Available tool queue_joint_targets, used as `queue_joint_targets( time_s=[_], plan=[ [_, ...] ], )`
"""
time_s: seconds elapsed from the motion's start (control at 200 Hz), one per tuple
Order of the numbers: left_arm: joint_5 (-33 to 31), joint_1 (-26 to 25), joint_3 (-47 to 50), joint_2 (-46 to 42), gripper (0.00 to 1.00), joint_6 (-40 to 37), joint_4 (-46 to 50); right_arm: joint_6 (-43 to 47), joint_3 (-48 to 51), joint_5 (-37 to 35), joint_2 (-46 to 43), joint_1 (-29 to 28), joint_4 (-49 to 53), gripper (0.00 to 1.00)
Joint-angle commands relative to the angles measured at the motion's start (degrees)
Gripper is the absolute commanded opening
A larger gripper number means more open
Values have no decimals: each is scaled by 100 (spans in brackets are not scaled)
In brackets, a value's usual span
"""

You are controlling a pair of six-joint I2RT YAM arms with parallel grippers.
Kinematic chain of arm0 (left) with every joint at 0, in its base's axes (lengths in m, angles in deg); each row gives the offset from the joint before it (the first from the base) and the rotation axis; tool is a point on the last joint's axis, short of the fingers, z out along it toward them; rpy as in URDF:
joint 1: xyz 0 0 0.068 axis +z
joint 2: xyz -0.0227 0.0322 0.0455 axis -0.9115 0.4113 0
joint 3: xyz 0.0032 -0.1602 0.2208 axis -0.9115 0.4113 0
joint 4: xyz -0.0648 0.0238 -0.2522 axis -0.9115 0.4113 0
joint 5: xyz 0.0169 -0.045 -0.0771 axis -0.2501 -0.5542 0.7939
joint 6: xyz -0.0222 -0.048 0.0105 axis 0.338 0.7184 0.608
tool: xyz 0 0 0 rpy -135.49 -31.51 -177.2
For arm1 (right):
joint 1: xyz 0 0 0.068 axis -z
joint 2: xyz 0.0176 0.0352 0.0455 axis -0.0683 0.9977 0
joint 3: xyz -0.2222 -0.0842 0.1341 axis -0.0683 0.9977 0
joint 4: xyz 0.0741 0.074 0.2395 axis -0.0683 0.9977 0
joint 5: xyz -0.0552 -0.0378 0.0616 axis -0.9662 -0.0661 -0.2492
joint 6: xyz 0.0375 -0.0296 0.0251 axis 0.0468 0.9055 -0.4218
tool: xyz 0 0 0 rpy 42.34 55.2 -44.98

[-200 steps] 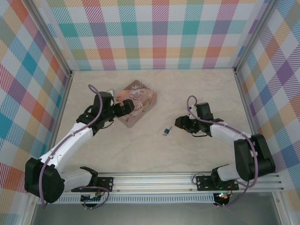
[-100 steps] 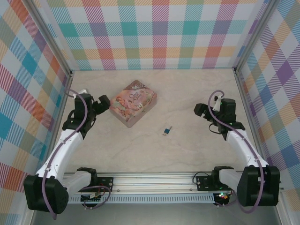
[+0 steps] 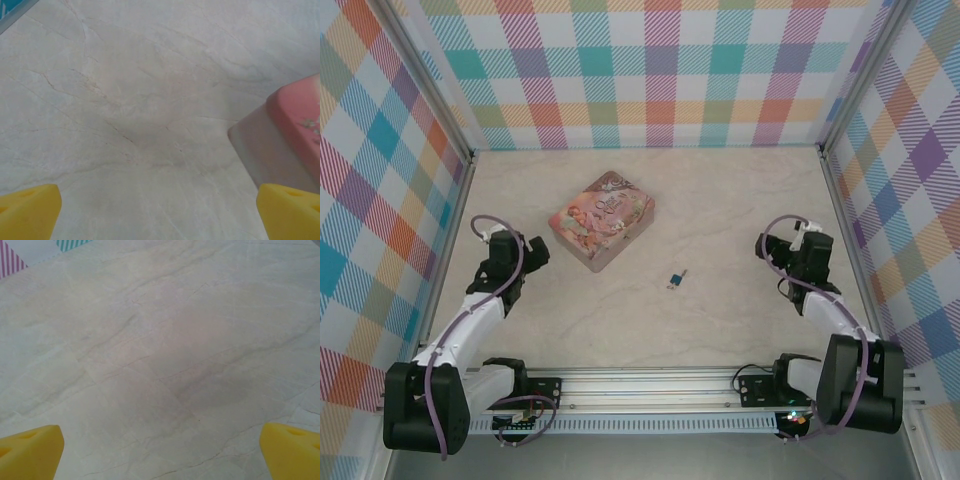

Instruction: Unlock the padlock with the key

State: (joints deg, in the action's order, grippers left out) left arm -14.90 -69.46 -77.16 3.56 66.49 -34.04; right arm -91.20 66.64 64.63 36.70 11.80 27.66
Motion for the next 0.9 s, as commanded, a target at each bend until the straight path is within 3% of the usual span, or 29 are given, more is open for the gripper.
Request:
queue_joint_targets(
  time_s=[0.0,0.185,0.345,0.615,0.71,0.895],
  plan=[
    [-79,80,188,-6,100,-356,-813,394,393,140,403,29,-1949,100],
    [52,94,577,273,100,-627,-1838,452,130,803,878,42,-2185,100],
    [615,102,954,863,100,-886,-3106,310,591,1206,1565,37,-3924,100],
    [1040,111,990,1436,100,-1270,-4289,461,413,1381,1610,-13,-3603,100],
    [1206,107,810,1670,100,-1466,-4279,477,409,1362,1610,-28,-3580,100],
    [1514,118,895,1924,100,-1826,-4861,735,446,1366,2187,-276,-4248,100]
  ],
)
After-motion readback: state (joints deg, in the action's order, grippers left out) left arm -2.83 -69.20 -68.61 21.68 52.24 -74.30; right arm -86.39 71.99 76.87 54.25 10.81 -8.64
